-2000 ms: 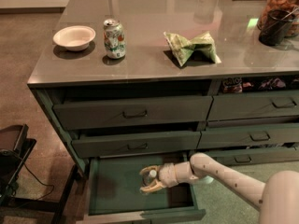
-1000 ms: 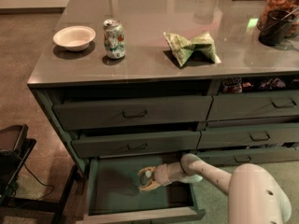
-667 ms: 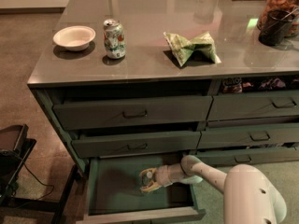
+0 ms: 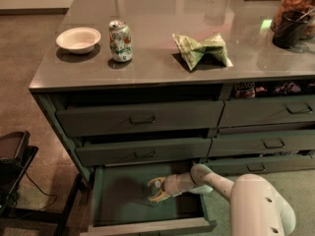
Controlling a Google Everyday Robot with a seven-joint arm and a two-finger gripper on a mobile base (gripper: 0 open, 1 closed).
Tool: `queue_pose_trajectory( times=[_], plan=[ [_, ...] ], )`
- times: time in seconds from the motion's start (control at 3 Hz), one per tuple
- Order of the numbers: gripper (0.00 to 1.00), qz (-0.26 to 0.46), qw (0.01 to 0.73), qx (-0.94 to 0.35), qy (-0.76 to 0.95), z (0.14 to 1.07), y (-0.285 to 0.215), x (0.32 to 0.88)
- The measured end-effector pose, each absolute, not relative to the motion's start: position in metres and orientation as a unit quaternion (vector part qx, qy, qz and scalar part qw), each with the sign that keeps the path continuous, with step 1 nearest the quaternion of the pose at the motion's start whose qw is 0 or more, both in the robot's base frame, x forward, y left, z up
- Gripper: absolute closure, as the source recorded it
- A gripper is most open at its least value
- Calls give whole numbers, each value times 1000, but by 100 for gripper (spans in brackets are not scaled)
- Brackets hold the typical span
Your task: Place water bottle into bottom drawer
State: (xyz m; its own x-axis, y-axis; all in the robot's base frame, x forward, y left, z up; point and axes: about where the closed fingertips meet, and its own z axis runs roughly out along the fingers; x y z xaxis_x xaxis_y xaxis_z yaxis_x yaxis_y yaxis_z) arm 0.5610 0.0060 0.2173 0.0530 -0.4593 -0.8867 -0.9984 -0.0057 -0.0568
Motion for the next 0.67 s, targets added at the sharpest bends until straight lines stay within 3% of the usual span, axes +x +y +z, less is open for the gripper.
queue_pose_trajectory(
  times=[0.67],
  plan=[
    [58, 351, 384, -616, 592, 217, 6, 561]
  ],
)
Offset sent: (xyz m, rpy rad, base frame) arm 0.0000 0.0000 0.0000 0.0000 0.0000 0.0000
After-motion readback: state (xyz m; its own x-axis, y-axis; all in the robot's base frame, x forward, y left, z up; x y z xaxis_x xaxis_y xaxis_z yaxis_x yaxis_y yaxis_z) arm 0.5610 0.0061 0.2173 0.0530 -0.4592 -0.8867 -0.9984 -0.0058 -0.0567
